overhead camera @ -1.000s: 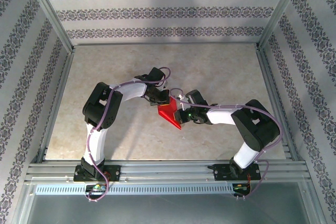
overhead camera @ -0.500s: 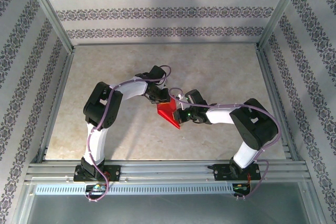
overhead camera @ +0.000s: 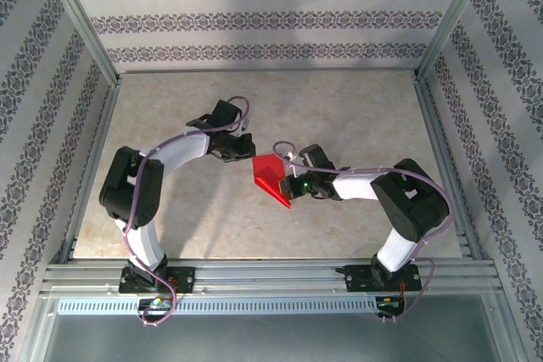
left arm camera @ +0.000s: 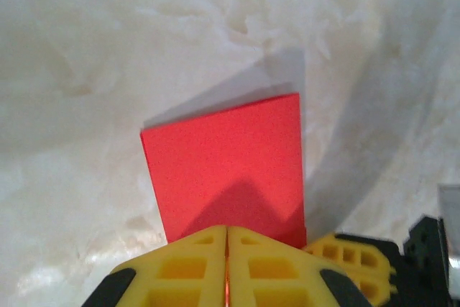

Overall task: Fold a paper plane with a square sheet of paper (fold left side to right side)
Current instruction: Third fold the triangle at the center of the table.

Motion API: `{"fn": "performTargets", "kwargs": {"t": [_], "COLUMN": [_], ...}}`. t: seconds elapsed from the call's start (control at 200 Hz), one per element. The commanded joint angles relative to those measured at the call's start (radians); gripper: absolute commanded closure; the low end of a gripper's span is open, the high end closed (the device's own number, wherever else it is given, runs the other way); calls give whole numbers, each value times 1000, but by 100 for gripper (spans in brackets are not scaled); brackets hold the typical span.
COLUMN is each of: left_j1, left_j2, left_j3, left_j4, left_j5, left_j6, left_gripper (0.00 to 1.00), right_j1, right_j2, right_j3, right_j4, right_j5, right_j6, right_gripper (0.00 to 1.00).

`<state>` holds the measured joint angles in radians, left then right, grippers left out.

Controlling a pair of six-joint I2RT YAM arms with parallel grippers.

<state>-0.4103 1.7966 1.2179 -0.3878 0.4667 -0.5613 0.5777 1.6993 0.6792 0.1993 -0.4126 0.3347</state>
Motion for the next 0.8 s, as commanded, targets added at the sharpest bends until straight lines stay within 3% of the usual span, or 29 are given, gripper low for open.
{"fn": "performTargets", "kwargs": {"t": [0.0, 0.235, 0.795], "left_j1": [0, -34, -147], "left_j2": [-55, -93, 60], "left_j3": [-89, -166, -93], "left_j4": [83, 156, 217], "left_j5": [78, 146, 167], "left_j6": [-42, -97, -164], "left_gripper": [92, 93, 94], "right_j1": [-3, -3, 1], "right_j2": [45, 42, 51], "right_j3": [-10, -15, -4], "right_j4": [-78, -80, -100], "right_j5": [18, 20, 25], "right_j6": [-11, -11, -19], "right_gripper": [99, 98, 95]}}
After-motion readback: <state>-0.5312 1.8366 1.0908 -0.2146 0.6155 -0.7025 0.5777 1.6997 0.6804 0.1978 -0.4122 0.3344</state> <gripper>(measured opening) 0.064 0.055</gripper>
